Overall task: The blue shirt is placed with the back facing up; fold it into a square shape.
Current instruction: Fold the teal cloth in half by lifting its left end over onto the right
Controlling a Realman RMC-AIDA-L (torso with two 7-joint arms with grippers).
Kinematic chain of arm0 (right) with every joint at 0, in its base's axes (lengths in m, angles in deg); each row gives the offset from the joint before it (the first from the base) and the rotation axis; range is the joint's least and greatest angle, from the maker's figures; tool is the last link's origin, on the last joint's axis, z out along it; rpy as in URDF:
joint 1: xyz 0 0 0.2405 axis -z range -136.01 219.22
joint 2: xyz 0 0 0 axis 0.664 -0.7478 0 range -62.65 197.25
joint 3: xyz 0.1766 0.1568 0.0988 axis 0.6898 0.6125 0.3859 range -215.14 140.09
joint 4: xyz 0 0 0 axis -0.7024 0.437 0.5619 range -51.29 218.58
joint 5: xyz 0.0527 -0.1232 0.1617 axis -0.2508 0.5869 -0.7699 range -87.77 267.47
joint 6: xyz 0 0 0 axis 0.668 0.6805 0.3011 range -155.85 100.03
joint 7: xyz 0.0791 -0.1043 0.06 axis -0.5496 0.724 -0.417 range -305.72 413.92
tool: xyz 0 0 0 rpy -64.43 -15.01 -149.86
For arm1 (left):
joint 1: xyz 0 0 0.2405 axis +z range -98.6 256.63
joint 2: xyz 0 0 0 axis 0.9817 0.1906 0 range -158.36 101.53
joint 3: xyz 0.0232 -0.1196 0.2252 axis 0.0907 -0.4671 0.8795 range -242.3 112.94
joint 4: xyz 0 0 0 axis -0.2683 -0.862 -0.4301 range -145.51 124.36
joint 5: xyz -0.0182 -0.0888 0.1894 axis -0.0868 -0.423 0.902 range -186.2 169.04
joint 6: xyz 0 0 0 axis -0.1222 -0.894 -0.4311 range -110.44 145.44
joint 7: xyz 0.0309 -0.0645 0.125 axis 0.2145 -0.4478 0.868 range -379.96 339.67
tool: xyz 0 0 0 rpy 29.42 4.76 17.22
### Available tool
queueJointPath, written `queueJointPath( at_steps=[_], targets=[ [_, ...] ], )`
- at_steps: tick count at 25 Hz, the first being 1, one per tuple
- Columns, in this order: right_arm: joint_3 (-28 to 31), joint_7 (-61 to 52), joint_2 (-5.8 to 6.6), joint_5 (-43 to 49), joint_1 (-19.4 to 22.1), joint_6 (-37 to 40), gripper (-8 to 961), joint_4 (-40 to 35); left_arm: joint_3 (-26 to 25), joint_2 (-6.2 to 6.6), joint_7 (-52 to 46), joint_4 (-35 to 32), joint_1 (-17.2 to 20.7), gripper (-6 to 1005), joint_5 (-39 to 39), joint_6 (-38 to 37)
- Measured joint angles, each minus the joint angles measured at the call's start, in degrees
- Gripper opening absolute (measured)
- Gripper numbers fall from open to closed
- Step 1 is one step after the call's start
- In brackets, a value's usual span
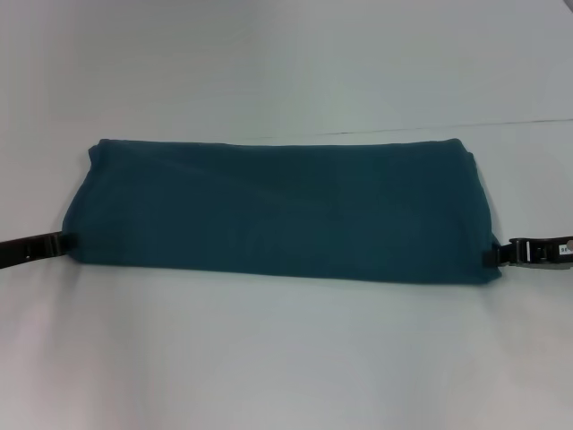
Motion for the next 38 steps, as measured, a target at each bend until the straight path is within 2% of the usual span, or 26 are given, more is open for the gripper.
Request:
queueJointPath(
  at_steps=[13, 17, 23, 29, 38],
  targets=[
    [0.88, 0.72, 0.01, 0.0, 0.15, 0.05, 48, 0.04, -0.03, -0.09, 0.01, 0.38, -0.17, 15, 0.26, 0.63],
    [0.88, 0.73, 0.08, 0.0, 0.33, 0.07, 51, 0.07, -0.11, -0.09, -0.96, -0.93, 0.67, 8, 0.5, -0.62],
    [0.88, 0.74, 0.28, 0.0, 0.72, 0.45, 56, 0.09, -0.43, -0.58, -2.44, -6.15, 3.62, 6, 0.4, -6.32],
    [0.88, 1.58, 0.58, 0.0, 0.92, 1.31, 61, 0.09, -0.66, -1.71, -3.4, -11.44, 7.06, 6, 0.26, -11.09],
    [0.88, 2.56, 0.48, 0.08, 0.99, 2.67, 68, 0.09, -0.8, -3.21, -3.69, -16.02, 10.7, 7, 0.12, -14.09]
  ],
)
